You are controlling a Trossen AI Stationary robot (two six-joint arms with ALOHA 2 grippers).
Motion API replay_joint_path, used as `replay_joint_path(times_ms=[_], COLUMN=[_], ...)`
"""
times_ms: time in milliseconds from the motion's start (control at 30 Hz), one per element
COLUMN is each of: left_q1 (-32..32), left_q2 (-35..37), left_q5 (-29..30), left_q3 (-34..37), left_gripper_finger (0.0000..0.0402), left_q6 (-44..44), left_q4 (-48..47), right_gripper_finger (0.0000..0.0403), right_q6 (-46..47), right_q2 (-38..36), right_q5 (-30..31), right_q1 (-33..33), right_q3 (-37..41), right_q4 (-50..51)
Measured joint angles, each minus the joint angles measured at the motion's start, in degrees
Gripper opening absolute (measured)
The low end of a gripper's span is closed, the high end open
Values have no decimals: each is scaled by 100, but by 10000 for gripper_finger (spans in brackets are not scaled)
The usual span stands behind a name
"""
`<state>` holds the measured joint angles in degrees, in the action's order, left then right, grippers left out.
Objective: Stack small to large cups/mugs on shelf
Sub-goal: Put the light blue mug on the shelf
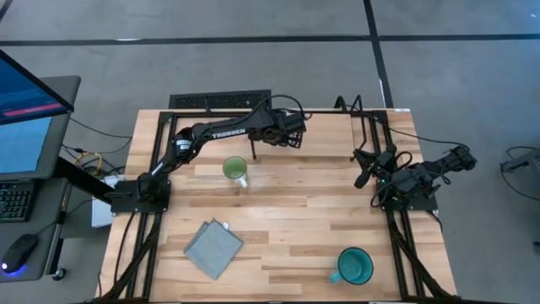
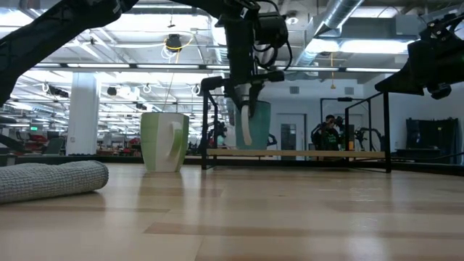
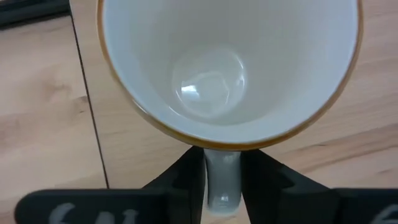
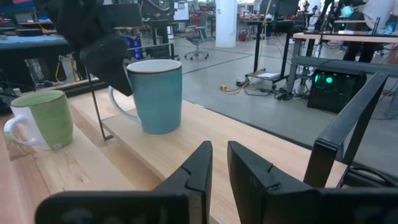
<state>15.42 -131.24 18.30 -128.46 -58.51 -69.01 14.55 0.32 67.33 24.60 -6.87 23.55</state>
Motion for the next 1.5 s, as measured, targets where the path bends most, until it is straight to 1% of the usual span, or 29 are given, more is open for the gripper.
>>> replay_joint_path(times_ms=[200, 467, 733, 1167, 1500], left_q1=[4, -12, -43, -98, -117], left_q2=[0, 2, 2, 2, -2], left_q5=[-95, -401, -574, -706, -734], left_q3=[0, 0, 0, 4, 7], left_gripper_finger=[81, 80, 80, 80, 80], left_q6=[-164, -474, -629, -682, -518], left_q4=[2, 9, 9, 17, 15], right_gripper_finger=[74, 74, 74, 74, 74], right_q6=[0, 0, -4, -7, -9], right_q2=[0, 0, 0, 0, 0], right_q5=[0, -2, -2, -2, -2], right_q1=[0, 0, 0, 0, 0], right_q3=[0, 0, 0, 0, -2], right_q4=[0, 0, 0, 0, 0])
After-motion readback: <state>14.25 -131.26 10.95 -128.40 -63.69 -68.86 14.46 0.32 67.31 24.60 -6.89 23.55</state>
